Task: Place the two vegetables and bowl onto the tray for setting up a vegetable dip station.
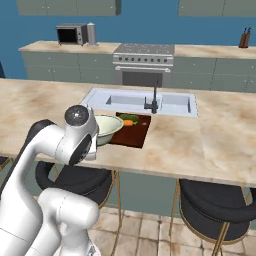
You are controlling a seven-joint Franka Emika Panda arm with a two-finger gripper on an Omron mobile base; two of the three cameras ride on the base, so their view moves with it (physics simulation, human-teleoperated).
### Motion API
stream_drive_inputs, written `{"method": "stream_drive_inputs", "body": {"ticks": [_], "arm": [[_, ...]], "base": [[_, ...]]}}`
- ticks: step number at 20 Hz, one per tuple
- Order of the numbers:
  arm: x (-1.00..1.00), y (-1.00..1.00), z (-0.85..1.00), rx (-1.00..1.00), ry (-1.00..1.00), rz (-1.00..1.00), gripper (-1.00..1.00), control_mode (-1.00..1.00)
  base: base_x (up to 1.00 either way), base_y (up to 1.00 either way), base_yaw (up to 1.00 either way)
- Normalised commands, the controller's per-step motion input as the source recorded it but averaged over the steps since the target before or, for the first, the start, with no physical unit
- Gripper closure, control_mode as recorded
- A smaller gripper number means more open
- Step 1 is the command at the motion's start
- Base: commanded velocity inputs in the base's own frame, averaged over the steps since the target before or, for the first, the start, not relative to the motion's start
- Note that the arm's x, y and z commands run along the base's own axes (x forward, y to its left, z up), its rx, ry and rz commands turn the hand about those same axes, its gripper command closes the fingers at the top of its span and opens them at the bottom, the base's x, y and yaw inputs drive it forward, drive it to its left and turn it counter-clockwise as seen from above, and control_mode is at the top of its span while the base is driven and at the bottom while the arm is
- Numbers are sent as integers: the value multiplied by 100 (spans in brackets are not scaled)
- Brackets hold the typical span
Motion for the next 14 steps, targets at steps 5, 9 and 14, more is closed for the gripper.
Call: {"method": "stream_drive_inputs", "body": {"ticks": [5,9,14], "arm": [[0,0,0,0,0,0,100,100],[0,0,0,0,0,0,100,100],[0,0,0,0,0,0,100,100]], "base": [[55,-1,-12],[48,0,-10],[36,0,-7]]}}
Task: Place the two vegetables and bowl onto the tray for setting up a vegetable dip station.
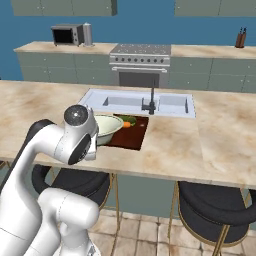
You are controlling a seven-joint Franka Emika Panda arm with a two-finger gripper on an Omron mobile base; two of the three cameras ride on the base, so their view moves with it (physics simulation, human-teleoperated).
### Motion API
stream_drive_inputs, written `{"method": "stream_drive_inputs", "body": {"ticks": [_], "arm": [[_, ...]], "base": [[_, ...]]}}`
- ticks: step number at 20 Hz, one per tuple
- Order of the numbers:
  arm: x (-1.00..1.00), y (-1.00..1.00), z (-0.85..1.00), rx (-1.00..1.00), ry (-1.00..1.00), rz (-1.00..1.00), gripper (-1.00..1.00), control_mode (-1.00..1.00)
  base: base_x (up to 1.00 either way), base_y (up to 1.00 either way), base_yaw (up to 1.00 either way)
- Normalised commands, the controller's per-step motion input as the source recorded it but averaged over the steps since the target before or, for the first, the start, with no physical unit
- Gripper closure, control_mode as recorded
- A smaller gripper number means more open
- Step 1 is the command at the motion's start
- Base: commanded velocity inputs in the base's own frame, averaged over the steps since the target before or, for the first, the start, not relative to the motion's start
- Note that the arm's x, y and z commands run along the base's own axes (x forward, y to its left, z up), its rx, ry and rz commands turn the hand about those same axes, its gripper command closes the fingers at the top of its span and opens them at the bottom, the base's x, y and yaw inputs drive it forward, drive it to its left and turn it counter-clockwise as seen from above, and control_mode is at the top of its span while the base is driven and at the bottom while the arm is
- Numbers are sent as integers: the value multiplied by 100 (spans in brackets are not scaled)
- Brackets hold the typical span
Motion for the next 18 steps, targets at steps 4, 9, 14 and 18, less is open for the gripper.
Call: {"method": "stream_drive_inputs", "body": {"ticks": [4,9,14,18], "arm": [[0,0,0,0,0,0,100,100],[13,-1,0,0,0,0,100,-100],[79,-19,0,0,0,0,100,-100],[87,-26,0,0,0,0,100,-100]], "base": [[6,0,-1],[29,0,-1],[0,0,0],[0,0,0]]}}
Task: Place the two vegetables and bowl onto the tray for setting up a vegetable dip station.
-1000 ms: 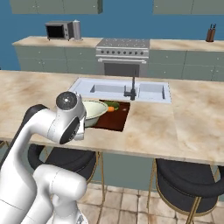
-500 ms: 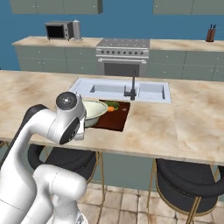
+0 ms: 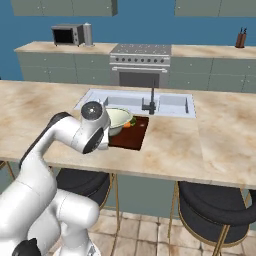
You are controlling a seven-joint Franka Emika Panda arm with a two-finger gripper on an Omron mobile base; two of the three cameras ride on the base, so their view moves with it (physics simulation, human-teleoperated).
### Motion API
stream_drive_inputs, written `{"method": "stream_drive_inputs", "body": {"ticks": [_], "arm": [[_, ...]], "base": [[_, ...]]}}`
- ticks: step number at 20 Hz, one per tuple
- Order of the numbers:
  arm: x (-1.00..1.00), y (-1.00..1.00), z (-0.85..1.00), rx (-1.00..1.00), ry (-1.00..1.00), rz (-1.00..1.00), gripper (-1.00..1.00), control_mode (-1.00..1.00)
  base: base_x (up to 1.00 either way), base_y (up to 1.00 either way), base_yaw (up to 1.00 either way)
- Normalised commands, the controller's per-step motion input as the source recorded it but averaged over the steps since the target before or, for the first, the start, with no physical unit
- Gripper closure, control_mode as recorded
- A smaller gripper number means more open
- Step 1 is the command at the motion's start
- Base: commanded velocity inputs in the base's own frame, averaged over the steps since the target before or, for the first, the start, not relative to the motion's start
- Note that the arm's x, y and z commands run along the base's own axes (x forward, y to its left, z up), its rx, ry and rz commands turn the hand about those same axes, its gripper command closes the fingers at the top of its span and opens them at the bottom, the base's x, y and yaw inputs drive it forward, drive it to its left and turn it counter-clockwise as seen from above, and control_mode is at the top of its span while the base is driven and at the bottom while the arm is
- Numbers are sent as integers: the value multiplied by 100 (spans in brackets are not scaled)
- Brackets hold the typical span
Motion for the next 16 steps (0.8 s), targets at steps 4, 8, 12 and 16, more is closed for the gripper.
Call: {"method": "stream_drive_inputs", "body": {"ticks": [4,8,12,16], "arm": [[71,-8,-7,0,0,0,100,-100],[64,0,-15,0,2,0,100,-100],[45,0,-18,0,4,1,100,-100],[28,0,-30,0,5,4,100,-100]], "base": [[0,0,0],[0,0,0],[0,0,0],[0,0,0]]}}
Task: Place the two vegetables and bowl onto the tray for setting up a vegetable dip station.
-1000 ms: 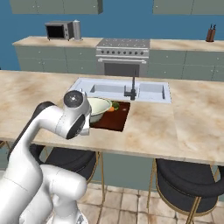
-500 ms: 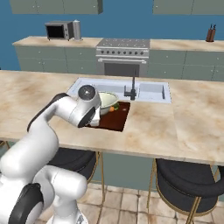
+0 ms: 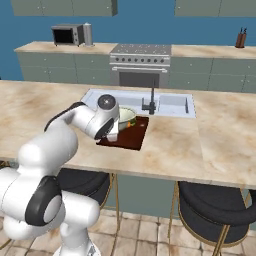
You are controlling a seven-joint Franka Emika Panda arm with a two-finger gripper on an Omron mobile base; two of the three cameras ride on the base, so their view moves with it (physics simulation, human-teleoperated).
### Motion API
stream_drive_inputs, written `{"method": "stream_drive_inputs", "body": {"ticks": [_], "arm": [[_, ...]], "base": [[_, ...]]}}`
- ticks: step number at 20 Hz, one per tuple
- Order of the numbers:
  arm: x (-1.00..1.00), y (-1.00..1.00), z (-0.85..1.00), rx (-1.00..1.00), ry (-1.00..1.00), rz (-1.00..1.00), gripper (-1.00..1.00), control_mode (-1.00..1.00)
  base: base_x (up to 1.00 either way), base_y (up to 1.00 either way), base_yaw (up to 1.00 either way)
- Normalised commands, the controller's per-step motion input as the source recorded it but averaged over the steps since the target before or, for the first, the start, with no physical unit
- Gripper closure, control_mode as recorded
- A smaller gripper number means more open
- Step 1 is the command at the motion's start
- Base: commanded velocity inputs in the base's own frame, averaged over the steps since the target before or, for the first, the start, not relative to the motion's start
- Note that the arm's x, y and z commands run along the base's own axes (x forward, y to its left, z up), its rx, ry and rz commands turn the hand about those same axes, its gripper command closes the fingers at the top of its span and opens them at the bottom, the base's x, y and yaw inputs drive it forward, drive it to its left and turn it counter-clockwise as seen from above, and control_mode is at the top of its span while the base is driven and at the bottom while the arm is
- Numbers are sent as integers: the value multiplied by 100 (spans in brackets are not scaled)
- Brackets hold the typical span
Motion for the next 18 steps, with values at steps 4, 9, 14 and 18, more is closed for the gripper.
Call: {"method": "stream_drive_inputs", "body": {"ticks": [4,9,14,18], "arm": [[21,0,-39,0,2,2,100,-100],[16,0,-33,0,0,1,100,-100],[14,0,-24,0,0,0,100,-100],[17,4,-24,0,0,0,100,-100]], "base": [[0,0,0],[0,0,0],[0,0,0],[0,0,0]]}}
